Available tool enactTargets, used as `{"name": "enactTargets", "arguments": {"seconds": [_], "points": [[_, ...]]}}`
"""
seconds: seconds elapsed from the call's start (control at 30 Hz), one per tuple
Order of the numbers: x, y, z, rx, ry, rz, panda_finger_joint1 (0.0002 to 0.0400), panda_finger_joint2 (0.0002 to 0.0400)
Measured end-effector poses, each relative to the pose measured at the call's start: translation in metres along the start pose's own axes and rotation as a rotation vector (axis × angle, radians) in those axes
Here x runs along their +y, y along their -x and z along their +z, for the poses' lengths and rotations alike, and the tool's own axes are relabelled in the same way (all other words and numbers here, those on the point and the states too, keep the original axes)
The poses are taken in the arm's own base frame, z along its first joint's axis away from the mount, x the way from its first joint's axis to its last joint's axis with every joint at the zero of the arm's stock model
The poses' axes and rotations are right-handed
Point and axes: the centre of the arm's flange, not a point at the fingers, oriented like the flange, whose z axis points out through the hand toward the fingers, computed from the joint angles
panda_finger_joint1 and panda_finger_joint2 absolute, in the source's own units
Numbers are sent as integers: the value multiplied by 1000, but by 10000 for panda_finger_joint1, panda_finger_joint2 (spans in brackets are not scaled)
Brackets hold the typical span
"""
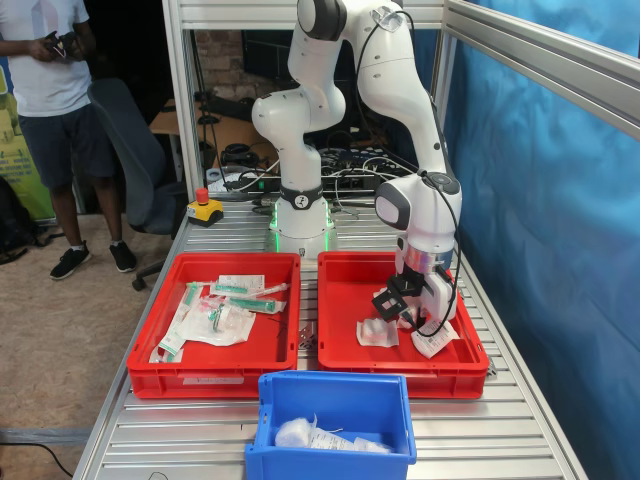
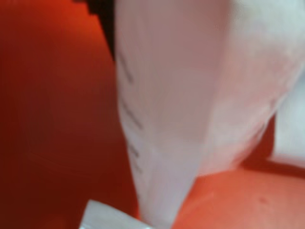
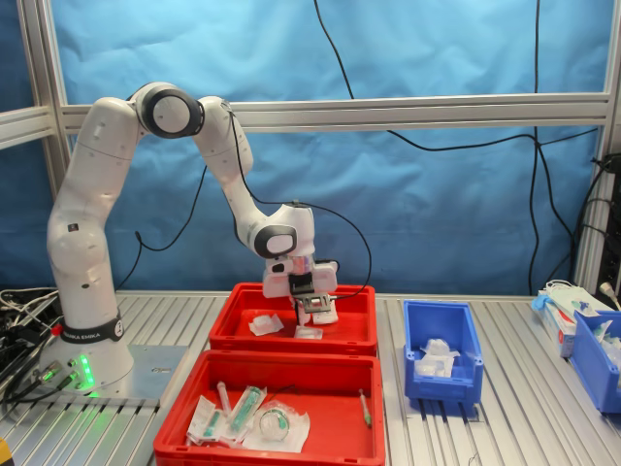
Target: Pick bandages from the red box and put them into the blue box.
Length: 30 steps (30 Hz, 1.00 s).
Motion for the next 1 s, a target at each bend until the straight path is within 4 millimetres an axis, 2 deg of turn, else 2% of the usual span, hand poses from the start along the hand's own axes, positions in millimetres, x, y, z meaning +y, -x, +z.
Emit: {"name": "enactTargets", "arguments": {"seconds": [0.03, 0.07, 0.33, 0.57, 0.8, 1.0], "points": [[-3, -1, -1, 0, -3, 4, 90, 90], [-5, -2, -2, -1, -5, 9, 59, 59], [-19, -7, -11, -11, -24, 34, 59, 59], [-36, -10, -29, -35, -50, 62, 59, 59], [-56, -11, -57, -80, -88, 92, 59, 59], [-80, -4, -91, -139, -135, 120, 59, 59]]}}
